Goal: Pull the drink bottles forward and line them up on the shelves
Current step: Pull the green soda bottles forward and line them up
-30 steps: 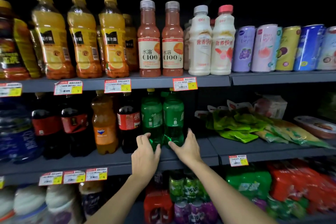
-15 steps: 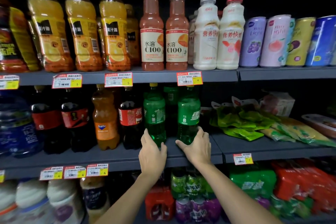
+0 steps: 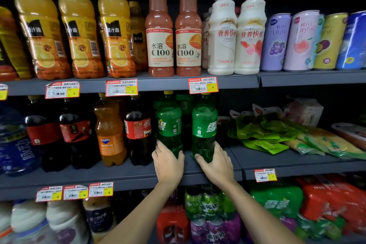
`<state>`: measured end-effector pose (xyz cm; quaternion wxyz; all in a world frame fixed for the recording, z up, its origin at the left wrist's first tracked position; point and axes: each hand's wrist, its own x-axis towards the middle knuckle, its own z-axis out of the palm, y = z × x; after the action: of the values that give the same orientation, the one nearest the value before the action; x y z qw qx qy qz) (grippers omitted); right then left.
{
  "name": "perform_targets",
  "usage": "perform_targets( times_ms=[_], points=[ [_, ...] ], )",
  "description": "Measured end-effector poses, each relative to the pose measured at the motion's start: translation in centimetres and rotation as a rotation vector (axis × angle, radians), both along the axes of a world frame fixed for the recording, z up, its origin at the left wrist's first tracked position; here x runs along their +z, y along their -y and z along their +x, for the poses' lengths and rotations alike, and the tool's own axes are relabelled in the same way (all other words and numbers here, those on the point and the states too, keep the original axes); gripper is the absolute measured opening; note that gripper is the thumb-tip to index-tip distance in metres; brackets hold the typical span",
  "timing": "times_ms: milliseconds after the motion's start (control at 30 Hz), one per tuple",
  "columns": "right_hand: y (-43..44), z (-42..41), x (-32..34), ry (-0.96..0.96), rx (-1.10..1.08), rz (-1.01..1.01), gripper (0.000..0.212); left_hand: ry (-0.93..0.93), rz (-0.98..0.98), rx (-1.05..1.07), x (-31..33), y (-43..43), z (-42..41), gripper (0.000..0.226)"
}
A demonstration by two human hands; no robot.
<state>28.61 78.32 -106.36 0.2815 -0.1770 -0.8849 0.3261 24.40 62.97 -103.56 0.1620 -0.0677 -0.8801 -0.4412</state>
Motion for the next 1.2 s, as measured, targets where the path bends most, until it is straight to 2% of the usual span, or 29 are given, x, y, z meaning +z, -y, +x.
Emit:
perform_targets(
  times_ms=[167,333,600,800,900,1000,1067,1200],
  points=[
    [-0.1,-0.1,-0.1,0.015,-0.015,-0.019,0.089,0.027,0.035,0.046,0.1,-0.8,-0.9,0.092],
    [0.4,0.0,-0.2,0.006,-0.06,-0.011,0.094,0.019,-0.063,0.096,0.0,-0.7,-1.3,0.095],
    [1.9,0.1,0.5,0.017,-0.11,0.023,0.1,0.065,-0.097,0.176,0.5,-0.5,0.1,0.085],
    [1.2,0.2,0.8,0.027,-0.015,-0.077,0.106,0.028,-0.136,0.032,-0.2,1.6,-0.3,0.101],
    [1.0,0.0,1.0,0.062,0.098,-0.173,0.098,-0.036,-0.006,-0.133,-0.5,2.5,-1.0,0.093],
    [1.1,-0.1,0.7,0.072,0.122,-0.16,0.085,-0.051,0.142,-0.235,-0.7,2.9,-1.1,0.082],
    [0.9,-0.1,0.7,0.073,0.128,-0.166,0.083,-0.078,0.151,-0.187,-0.8,2.6,-1.0,0.084],
    [0.7,0.3,1.2,0.077,0.143,-0.139,0.086,-0.097,-0.025,0.031,-0.9,1.6,0.5,0.103]
  ],
)
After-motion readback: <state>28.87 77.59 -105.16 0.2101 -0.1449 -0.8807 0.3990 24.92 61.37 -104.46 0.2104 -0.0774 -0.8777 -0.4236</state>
